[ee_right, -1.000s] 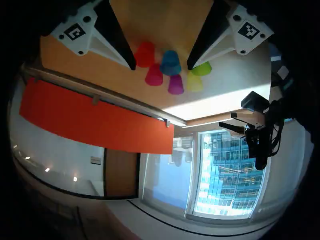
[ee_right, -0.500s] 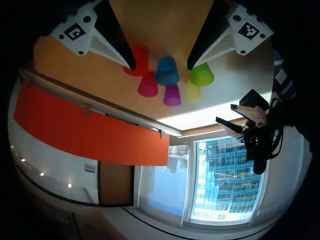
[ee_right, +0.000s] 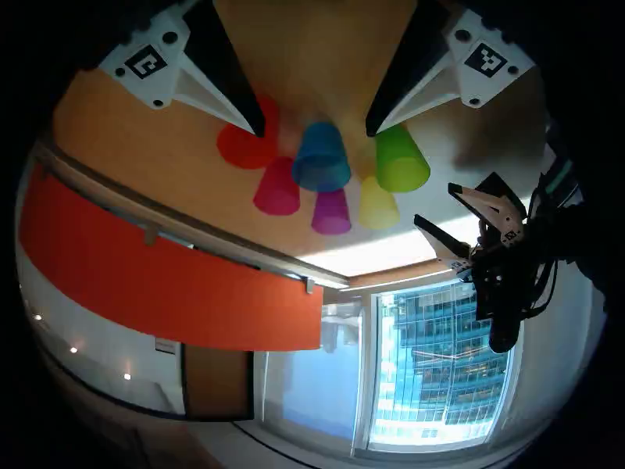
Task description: Pour water
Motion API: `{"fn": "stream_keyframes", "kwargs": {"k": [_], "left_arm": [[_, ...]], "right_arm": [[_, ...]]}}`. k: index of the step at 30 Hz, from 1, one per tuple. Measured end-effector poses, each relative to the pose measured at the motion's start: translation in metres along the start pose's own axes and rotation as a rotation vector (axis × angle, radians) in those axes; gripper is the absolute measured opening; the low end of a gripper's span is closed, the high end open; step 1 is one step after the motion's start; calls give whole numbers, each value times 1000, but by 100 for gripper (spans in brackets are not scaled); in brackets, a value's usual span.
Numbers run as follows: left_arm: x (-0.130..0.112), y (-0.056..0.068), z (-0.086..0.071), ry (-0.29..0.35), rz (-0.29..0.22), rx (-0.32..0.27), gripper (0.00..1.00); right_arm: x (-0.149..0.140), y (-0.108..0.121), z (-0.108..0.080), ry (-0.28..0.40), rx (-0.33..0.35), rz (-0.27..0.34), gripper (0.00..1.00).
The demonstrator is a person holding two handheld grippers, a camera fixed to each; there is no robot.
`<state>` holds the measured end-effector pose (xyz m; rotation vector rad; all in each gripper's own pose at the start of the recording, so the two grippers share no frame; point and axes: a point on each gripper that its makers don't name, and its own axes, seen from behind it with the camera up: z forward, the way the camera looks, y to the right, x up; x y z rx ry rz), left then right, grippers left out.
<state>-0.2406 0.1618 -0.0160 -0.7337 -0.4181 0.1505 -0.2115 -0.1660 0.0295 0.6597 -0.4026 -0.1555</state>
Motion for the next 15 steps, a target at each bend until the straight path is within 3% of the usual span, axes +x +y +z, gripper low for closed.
{"fn": "stream_keyframes", "kwargs": {"k": [15], "left_arm": [[-32, 8, 25, -101, 8, -34, 93]], "right_arm": [[-18, -7, 33, -48, 32, -31, 99]]}}
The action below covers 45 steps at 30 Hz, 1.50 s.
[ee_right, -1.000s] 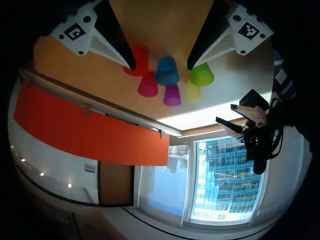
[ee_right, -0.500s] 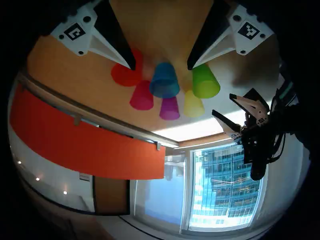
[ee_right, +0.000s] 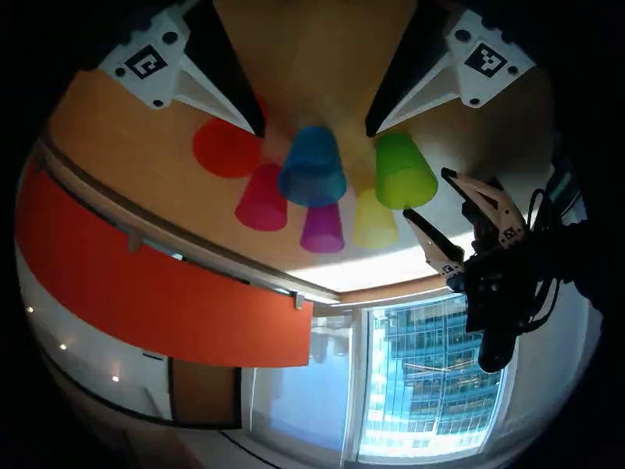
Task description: Pour water
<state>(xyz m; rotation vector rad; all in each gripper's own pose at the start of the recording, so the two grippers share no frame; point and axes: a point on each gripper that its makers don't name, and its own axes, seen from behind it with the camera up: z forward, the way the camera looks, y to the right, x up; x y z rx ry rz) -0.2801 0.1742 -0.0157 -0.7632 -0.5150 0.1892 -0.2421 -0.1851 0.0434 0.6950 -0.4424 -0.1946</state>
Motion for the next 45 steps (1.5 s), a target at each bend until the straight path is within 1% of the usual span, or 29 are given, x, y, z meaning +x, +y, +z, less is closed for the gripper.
{"fn": "stream_keyframes", "kwargs": {"k": [6, 13, 25, 30, 39, 45], "left_arm": [[-5, 2, 9, -26, 0, -15, 93], [-6, 1, 18, -45, -3, -24, 93], [-2, 1, 28, -47, -4, -41, 93], [0, 2, 31, -47, -6, -50, 93], [-2, 3, 33, -62, 18, -51, 93], [-1, 3, 32, -62, 12, -53, 93]], "right_arm": [[-3, -2, 11, -14, 9, -7, 99], [-4, -4, 24, -26, 20, -9, 99], [-4, -2, 45, -39, 28, -5, 99], [-1, -1, 51, -42, 26, -7, 99], [4, 2, 64, -48, 23, -10, 99], [8, 4, 74, -46, 15, -6, 99]]}}
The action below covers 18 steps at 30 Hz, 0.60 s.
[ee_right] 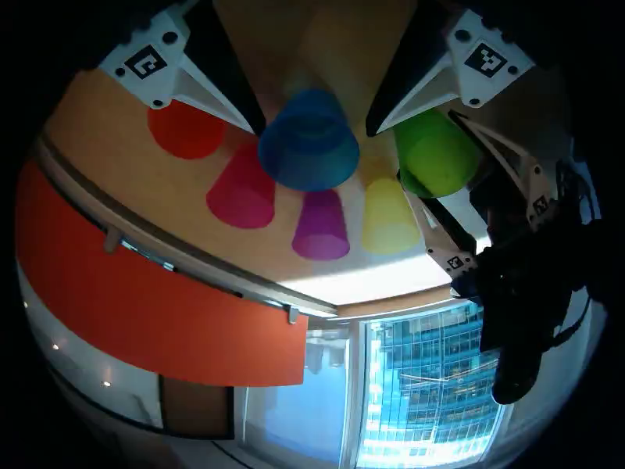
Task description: Pour water
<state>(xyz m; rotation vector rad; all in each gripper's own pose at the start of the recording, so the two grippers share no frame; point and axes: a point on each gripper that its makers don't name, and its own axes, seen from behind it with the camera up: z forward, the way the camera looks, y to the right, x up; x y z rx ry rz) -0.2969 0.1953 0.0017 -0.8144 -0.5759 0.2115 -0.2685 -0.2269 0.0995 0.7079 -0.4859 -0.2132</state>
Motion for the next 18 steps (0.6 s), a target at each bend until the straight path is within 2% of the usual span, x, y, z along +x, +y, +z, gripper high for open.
{"fn": "stream_keyframes", "kwargs": {"k": [18], "left_arm": [[0, 1, 4, -10, -5, -3, 93]], "right_arm": [[8, 4, 23, -1, -17, 32, 99]]}}
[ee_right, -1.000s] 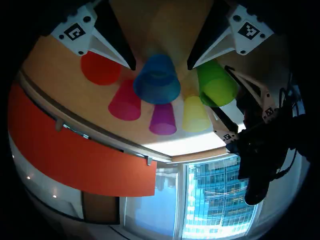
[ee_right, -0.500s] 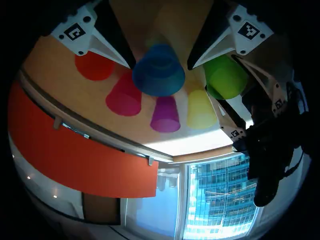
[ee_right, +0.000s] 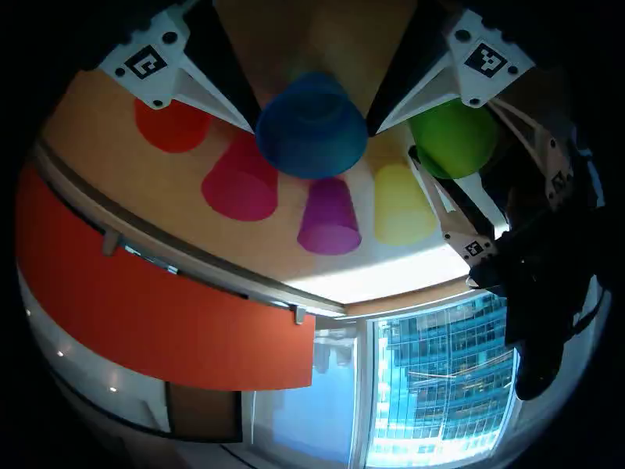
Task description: Pour water
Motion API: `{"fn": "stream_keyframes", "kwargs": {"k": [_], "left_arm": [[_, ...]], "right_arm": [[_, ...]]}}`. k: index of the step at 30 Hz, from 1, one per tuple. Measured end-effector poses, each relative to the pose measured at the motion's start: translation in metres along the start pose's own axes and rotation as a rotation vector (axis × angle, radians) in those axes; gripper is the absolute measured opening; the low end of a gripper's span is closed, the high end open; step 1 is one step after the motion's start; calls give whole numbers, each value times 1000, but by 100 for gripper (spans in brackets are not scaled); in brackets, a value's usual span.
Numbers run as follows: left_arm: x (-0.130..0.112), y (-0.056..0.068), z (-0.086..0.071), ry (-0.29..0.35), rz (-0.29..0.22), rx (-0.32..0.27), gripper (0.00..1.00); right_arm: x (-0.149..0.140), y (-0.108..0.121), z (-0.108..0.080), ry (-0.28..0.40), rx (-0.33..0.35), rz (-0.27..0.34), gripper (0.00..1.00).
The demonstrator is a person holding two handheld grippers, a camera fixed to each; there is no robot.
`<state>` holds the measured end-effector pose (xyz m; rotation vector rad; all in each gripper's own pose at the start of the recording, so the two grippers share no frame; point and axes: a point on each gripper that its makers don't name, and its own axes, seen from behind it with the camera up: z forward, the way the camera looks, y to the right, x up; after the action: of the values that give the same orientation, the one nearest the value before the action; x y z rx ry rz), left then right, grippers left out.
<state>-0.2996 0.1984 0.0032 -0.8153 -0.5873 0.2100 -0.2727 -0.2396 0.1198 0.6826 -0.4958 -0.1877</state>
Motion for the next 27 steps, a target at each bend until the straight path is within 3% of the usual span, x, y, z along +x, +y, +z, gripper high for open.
{"fn": "stream_keyframes", "kwargs": {"k": [6, 15, 27], "left_arm": [[0, -3, -1, 1, -10, 5, 89], [5, -4, -4, 16, -17, 6, 86], [24, -2, -23, 65, -22, 33, 86]], "right_arm": [[1, 1, 3, -6, -4, 18, 92], [-2, -3, -1, -11, 4, 16, 91], [16, -12, -29, 32, 2, 2, 91]]}}
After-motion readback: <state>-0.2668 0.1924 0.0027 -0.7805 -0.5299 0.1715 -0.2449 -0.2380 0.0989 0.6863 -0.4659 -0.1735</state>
